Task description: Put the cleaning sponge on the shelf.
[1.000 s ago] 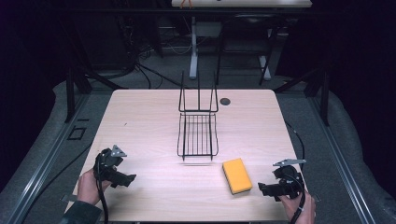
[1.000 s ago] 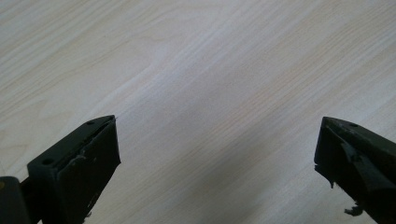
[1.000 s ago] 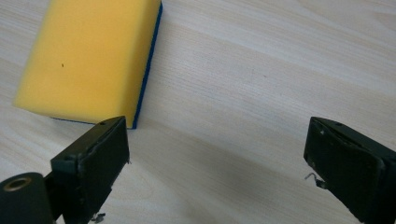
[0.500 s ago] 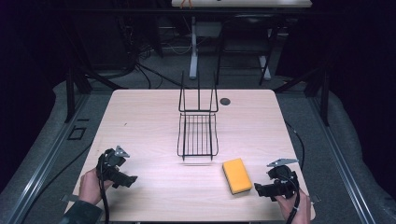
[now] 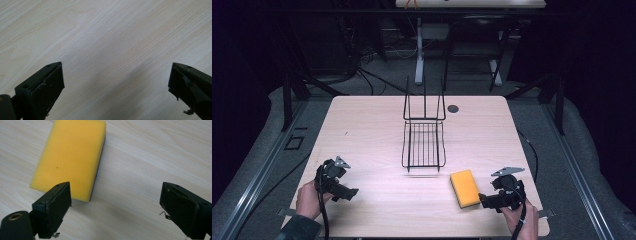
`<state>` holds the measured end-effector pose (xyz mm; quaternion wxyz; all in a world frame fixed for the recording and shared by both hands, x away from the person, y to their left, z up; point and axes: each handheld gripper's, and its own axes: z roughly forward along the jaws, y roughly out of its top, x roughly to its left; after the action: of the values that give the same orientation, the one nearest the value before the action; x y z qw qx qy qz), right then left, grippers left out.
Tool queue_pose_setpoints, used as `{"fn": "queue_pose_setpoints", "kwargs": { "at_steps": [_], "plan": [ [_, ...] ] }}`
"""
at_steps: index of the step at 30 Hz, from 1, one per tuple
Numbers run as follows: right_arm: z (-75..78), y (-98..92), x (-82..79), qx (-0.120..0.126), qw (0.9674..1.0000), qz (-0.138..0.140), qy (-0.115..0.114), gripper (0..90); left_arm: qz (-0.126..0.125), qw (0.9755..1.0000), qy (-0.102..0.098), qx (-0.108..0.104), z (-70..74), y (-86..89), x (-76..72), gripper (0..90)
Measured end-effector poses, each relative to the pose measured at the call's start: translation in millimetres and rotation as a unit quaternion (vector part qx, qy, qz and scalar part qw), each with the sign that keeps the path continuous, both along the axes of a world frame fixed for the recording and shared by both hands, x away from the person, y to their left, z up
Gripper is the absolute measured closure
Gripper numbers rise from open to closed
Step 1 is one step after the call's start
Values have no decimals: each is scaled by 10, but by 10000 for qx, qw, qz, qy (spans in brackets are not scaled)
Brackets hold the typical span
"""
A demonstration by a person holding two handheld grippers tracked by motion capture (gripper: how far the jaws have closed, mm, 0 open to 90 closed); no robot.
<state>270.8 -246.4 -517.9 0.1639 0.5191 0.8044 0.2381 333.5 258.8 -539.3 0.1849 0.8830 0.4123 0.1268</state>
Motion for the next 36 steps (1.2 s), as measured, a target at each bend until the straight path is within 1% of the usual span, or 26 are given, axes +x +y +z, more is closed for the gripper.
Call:
{"fn": "queue_pose_setpoints", "kwargs": {
  "at_steps": [3,5,6,12,15,16,20,21,22,23,25,26,28,32,33,34,36],
  "plan": [
    [25,89,2,27,9999,127,2,85,-31,10000,17,20,-3,-13,-1,3],
    [30,161,13,36,9997,221,-36,81,-51,10000,30,36,-1,-16,0,3],
    [32,194,21,33,9997,261,-13,80,-33,10000,23,27,-1,-16,-1,3],
    [28,324,60,49,9994,354,27,68,-19,10000,20,13,1,-15,0,3],
    [18,369,73,70,9993,370,45,59,-54,10000,16,19,-1,-28,-2,3],
    [11,435,82,58,9991,418,99,42,-63,10000,19,29,0,-32,-3,2],
    [-31,543,98,-42,9987,463,219,21,-1,10000,12,3,3,-11,1,3],
    [-43,565,103,-30,9985,469,266,20,-1,10000,12,3,3,-11,1,2],
    [-59,586,110,-22,9986,450,289,19,24,10000,10,5,4,-4,6,3],
    [-70,602,117,-53,9983,440,371,16,31,10000,18,-1,3,-5,7,3],
    [-111,632,133,-101,9981,409,457,10,15,10000,26,15,2,-9,4,3],
    [-128,647,139,-164,9979,398,494,6,17,10000,20,13,1,-13,1,3],
    [-155,658,151,-316,9974,384,520,6,1,10000,23,32,4,-12,2,3],
    [-226,642,175,-413,9968,321,609,10,11,10000,28,35,0,-14,3,3],
    [-236,643,176,-401,9966,310,654,16,6,10000,35,43,-1,-16,2,3],
    [-252,642,180,-427,9965,302,649,27,10,10000,44,47,-4,-21,1,3],
    [-274,648,180,-447,9959,309,716,67,-14,10000,60,48,-6,-25,0,3]
  ]
}}
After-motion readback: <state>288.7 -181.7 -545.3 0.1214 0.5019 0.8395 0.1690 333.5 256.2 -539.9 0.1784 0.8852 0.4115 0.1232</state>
